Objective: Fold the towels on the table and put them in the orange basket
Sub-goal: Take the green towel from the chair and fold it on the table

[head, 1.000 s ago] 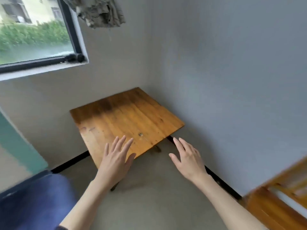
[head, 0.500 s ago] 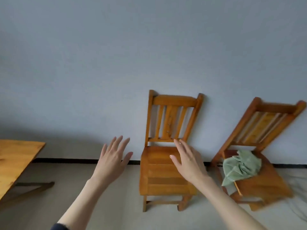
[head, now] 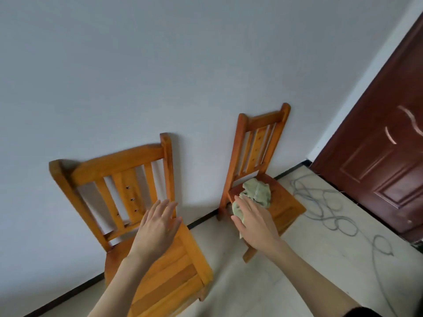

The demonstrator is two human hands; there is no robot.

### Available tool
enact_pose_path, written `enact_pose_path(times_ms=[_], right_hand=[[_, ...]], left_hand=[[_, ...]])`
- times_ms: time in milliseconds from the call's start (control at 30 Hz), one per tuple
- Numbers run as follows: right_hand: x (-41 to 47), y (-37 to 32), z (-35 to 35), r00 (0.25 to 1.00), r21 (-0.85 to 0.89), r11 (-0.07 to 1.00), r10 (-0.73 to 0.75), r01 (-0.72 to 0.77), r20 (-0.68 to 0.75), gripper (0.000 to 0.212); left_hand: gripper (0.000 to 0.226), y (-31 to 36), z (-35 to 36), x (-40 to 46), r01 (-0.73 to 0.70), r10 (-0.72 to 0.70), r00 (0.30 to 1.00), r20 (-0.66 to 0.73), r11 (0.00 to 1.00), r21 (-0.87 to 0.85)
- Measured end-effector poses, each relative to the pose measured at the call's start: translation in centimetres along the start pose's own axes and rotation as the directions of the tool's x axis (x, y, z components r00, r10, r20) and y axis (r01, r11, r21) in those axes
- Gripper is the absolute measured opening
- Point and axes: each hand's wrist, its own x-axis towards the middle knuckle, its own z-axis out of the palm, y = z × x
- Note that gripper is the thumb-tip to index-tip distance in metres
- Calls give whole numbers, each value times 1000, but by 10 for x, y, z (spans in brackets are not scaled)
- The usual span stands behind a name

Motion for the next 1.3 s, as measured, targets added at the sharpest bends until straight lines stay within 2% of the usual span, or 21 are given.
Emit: enact_pose_path(times_ms=[267,433,567,733,867,967,1067,1200,1300], right_hand=[[69,75,8,987,50,986,160,-161,14,52],[113,131,8,980,74,977,198,-199,20,51],[152,195,22,986,72,984,161,-165,50,51],[206,281,47,985,60,996,57,-67,160,52],[247,341,74,968,62,998,-31,16,251,50],[270,370,108,928,62,993,-115,100,353,46],[290,393,149,847,22,974,-208,226,489,48],[314,410,208,804,5,949,-268,314,531,50],[320,423,255,795,47,953,-277,300,540,52]], left_hand=[[51,32,48,126,-112,113,973,203,994,-13],[50,65,82,189,-149,137,955,264,989,24],[49,104,127,243,-127,110,951,289,991,41],[44,153,191,302,6,-12,957,291,1000,21],[43,180,244,339,145,-130,928,350,989,-18],[42,190,288,353,219,-197,880,432,976,0],[39,192,338,352,336,-288,817,500,942,-6],[37,181,403,357,443,-370,737,566,897,10],[44,175,453,362,557,-437,673,597,831,-20]])
